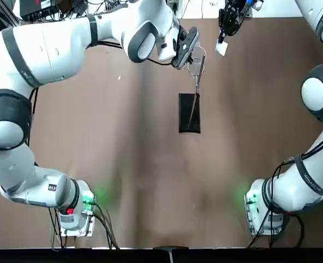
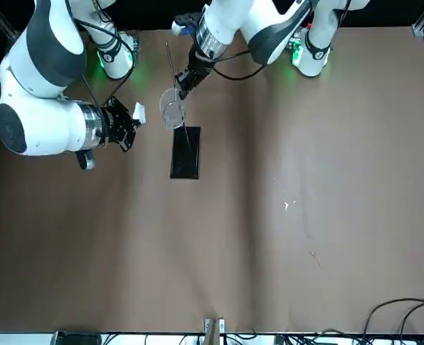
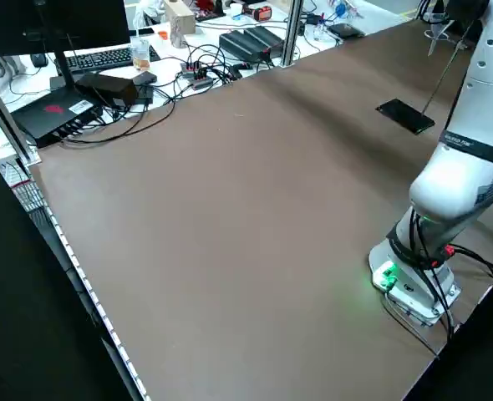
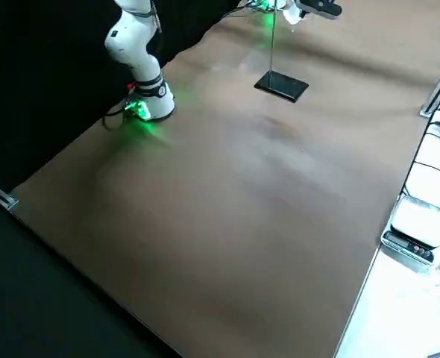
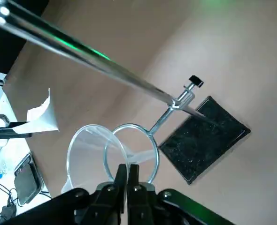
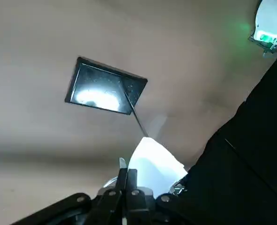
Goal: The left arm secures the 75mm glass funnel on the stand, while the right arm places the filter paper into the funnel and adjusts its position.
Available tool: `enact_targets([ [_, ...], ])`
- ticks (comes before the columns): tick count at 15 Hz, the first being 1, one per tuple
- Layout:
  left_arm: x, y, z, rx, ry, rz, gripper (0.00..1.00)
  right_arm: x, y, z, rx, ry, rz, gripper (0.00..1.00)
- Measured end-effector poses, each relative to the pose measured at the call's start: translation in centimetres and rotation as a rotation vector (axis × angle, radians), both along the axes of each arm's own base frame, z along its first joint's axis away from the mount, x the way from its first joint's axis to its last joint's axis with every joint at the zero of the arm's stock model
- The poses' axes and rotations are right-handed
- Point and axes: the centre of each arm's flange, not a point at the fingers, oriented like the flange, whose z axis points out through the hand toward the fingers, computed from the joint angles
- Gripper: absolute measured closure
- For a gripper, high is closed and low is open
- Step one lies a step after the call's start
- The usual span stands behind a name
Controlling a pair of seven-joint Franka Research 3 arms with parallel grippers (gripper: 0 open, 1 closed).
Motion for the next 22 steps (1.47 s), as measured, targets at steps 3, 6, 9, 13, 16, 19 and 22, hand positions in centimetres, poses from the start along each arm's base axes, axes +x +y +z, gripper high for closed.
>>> enact_targets([
  [3, -0.1, -0.2, -0.8, 0.0, -0.004, -0.006, 0.95, 0.0, 0.1, 0.0, 0.001, 0.0, 0.001, 0.99],
  [6, -0.8, -1.0, -1.8, 0.009, -0.004, -0.017, 0.94, 0.0, 0.1, 0.1, 0.003, -0.001, 0.001, 0.99],
  [9, -1.0, -1.3, -2.2, 0.007, 0.003, -0.018, 0.9, 0.0, 0.2, 0.3, 0.006, -0.004, 0.002, 0.99],
  [13, -0.7, -1.1, -2.3, 0.017, -0.013, -0.018, 0.44, -0.4, 1.6, 0.7, 0.02, -0.013, 0.017, 0.99],
  [16, -0.3, -0.8, -2.6, 0.035, -0.004, -0.014, 0.19, -0.5, 3.5, 1.1, 0.033, -0.034, -0.011, 0.99],
  [19, 1.8, 0.9, -2.8, 0.069, 0.025, 0.032, 0.0, -1.4, 6.3, 1.2, 0.025, -0.047, -0.016, 0.99],
  [22, 5.2, 3.9, -2.8, 0.118, 0.083, 0.126, 0.0, -2.6, 8.7, 1.1, 0.022, -0.044, 0.017, 0.99],
])
